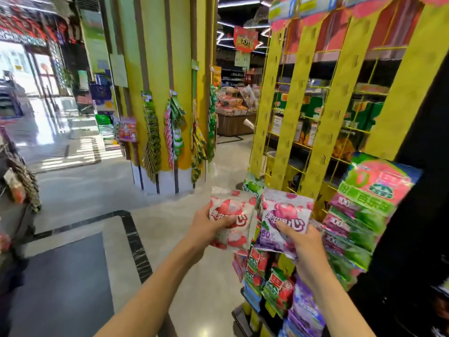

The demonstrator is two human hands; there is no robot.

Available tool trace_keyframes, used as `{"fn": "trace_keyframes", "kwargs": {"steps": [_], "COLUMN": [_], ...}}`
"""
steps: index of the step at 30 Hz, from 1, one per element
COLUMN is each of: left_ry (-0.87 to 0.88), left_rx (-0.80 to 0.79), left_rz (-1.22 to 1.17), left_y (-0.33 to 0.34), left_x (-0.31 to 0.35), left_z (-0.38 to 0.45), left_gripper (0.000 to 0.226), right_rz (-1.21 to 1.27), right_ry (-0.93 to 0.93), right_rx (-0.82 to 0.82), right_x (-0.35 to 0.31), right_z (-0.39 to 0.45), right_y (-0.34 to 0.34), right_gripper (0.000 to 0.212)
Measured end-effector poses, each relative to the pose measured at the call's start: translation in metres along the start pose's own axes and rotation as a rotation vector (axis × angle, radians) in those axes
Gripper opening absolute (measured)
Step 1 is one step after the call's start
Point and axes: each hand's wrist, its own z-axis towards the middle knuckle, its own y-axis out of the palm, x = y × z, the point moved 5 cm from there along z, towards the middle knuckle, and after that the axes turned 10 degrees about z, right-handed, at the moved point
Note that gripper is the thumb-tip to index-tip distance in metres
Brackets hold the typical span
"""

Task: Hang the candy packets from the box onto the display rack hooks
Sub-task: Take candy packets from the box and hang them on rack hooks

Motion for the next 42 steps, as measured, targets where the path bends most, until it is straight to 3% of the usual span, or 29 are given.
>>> {"fn": "trace_keyframes", "kwargs": {"steps": [2, 6, 10, 15, 21, 25, 30, 39, 40, 42], "left_ry": [-0.007, -0.008, 0.014, 0.036, 0.075, 0.107, 0.122, 0.154, 0.154, 0.147], "left_rx": [-0.035, -0.143, -0.281, -0.475, -0.678, -0.77, -0.802, -0.75, -0.751, -0.741], "left_rz": [0.003, -0.019, -0.029, -0.067, -0.052, -0.074, -0.079, 0.005, -0.007, 0.016], "left_y": [0.007, 0.029, 0.056, 0.088, 0.117, 0.129, 0.132, 0.126, 0.127, 0.13], "left_x": [0.001, 0.0, -0.011, -0.026, -0.017, -0.006, 0.0, -0.009, -0.011, -0.016], "left_z": [0.032, 0.093, 0.145, 0.2, 0.237, 0.245, 0.251, 0.258, 0.258, 0.258], "left_gripper": [0.036, 0.032, 0.033, 0.082, 0.031, 0.033, 0.045, 0.032, 0.034, 0.059], "right_rz": [-0.023, -0.07, -0.081, -0.102, -0.112, -0.109, -0.126, -0.099, -0.096, -0.094], "right_ry": [-0.023, -0.052, -0.078, -0.113, -0.166, -0.162, -0.175, -0.204, -0.208, -0.214], "right_rx": [0.058, 0.175, 0.289, 0.427, 0.658, 0.779, 0.822, 0.816, 0.81, 0.802], "right_x": [0.0, 0.001, 0.004, 0.007, 0.011, 0.015, 0.016, 0.019, 0.02, 0.019], "right_z": [0.019, 0.044, 0.057, 0.063, 0.059, 0.05, 0.054, 0.055, 0.055, 0.055], "right_y": [-0.002, -0.016, -0.026, -0.02, -0.012, -0.009, -0.002, 0.004, 0.004, 0.004], "right_gripper": [0.016, 0.04, 0.024, 0.023, 0.019, 0.032, 0.029, 0.038, 0.038, 0.032]}}
